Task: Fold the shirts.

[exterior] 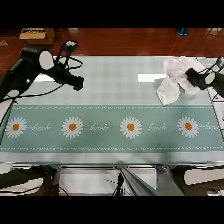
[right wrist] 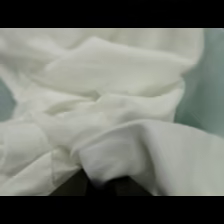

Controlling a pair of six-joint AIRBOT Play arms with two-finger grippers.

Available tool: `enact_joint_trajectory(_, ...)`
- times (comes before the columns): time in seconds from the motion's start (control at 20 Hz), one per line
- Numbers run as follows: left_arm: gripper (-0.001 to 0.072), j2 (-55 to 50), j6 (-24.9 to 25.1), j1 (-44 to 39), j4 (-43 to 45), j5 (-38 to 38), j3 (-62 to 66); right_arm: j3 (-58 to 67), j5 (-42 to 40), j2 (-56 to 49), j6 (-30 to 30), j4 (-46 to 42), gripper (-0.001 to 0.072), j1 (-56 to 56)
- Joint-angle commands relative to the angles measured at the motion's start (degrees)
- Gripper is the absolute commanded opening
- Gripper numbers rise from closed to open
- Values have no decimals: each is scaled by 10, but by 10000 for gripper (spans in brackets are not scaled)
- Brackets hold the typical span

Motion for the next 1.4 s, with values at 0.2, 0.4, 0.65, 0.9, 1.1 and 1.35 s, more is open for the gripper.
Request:
enact_joint_trajectory(0.2, 715, 22, 1, 0, 0, -140, 187, 60, 28, 285, -203, 7, 21, 38)
enact_joint_trajectory(0.4, 716, 77, -6, 0, 0, -192, 300, 88, 60, 437, -211, 7, 21, 86)
enact_joint_trajectory(0.65, 716, 181, -29, 0, 0, -208, 328, 99, 169, 546, -211, 50, 21, 168)
enact_joint_trajectory(0.9, 715, 203, -46, 0, 0, -293, 323, 97, 365, 495, -211, 136, 21, 291)
enact_joint_trajectory(1.1, 715, 203, -46, 0, 0, -297, 271, 55, 375, 373, -208, 78, 22, 449)
enact_joint_trajectory(1.35, 715, 204, -46, 0, 0, -297, 139, -3, 340, 184, -207, 74, 23, 567)
